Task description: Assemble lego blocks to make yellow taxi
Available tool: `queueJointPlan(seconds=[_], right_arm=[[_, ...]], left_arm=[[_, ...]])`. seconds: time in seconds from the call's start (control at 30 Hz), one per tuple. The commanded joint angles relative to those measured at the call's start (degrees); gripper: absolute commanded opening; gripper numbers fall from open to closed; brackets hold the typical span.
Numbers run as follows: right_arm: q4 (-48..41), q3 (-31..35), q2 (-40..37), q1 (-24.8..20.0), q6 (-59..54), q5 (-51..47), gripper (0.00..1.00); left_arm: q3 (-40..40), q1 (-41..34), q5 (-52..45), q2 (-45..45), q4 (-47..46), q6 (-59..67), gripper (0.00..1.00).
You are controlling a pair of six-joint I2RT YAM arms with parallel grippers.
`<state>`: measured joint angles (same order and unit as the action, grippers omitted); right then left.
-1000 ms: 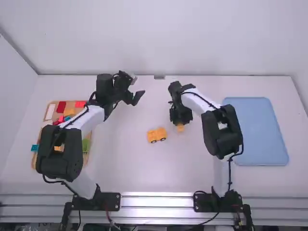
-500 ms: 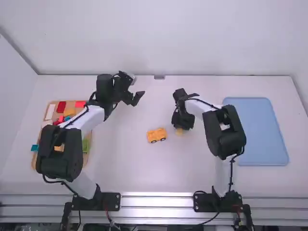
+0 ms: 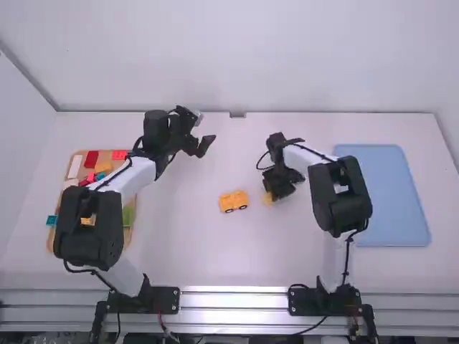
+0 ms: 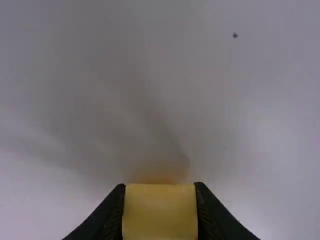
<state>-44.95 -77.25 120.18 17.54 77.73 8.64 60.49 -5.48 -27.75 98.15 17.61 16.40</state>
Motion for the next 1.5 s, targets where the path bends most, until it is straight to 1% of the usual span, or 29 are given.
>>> queueJointPlan(seconds=[0.0, 0.07, 0.13, 0.2, 0.4, 0.6, 0.73, 0.8, 0.83, 0.9, 0.93, 0.97, 1.17, 1.23, 1.33, 1.47], right_arm=[[-0.31, 0.42, -1.90, -0.94, 8.22, 0.31, 0.00], [-0.35, 0.44, -1.88, -1.53, 9.97, 0.42, 0.00], [-0.61, 0.44, -1.88, -1.86, 14.10, 0.55, 0.00], [-0.48, 0.48, -1.88, -1.86, 15.26, 0.44, 0.00], [-0.20, 0.48, -1.88, -0.11, 25.55, 0.74, 0.00], [1.31, 0.48, -1.88, 2.32, 28.96, -2.75, 0.00], [0.96, 0.48, -1.88, 2.73, 28.89, -3.98, 0.00], [0.94, 0.48, -1.88, 2.67, 28.35, -3.98, 0.02], [0.85, 0.48, -1.88, 2.67, 28.35, -4.00, 0.05], [0.66, 0.48, -1.88, 2.67, 28.33, -3.98, 0.16], [0.48, 0.48, -1.88, 2.64, 28.35, -4.00, 0.32], [0.28, 0.48, -1.88, 2.47, 28.33, -3.98, 0.38], [-0.26, 0.48, -1.88, 1.31, 26.93, -2.51, 0.44], [0.11, 0.48, -1.88, 0.79, 25.27, -0.35, 0.98], [0.15, 0.48, -1.88, -0.28, 23.28, 2.10, 0.98], [0.07, 0.48, -1.88, -1.22, 22.93, 2.49, 0.98]], left_arm=[[1.33, -0.09, 0.20, 0.33, 0.17, -0.31, 0.99], [1.33, -0.09, 0.20, 0.33, 0.22, -0.33, 0.99], [1.33, -0.09, 0.20, 0.33, 0.26, -0.31, 0.99], [1.33, -0.09, 0.17, 0.33, 0.31, -0.33, 0.99], [1.33, -0.09, 0.17, 0.33, 0.39, -0.35, 0.99], [1.33, -0.09, 0.20, 0.33, 0.15, -0.33, 0.99], [1.33, -0.09, 0.17, 0.33, -0.04, -0.31, 0.99], [1.33, -0.09, 0.20, 0.33, -0.11, -0.31, 0.99], [1.33, -0.09, 0.22, 0.33, -0.20, -0.31, 0.99], [1.33, -0.09, 0.22, 0.33, -0.20, -0.31, 0.99], [1.33, -0.09, 0.22, 0.33, -0.20, -0.31, 0.99], [1.33, -0.09, 0.22, 0.33, -0.17, -0.31, 0.99], [1.33, -0.09, 0.20, 0.33, -0.07, -0.26, 0.99], [1.33, -0.09, 0.20, 0.33, -0.04, -0.31, 0.99], [1.33, -0.09, 0.20, 0.33, -0.04, -0.33, 0.99], [1.33, -0.09, 0.20, 0.33, -0.11, -0.31, 0.99]])
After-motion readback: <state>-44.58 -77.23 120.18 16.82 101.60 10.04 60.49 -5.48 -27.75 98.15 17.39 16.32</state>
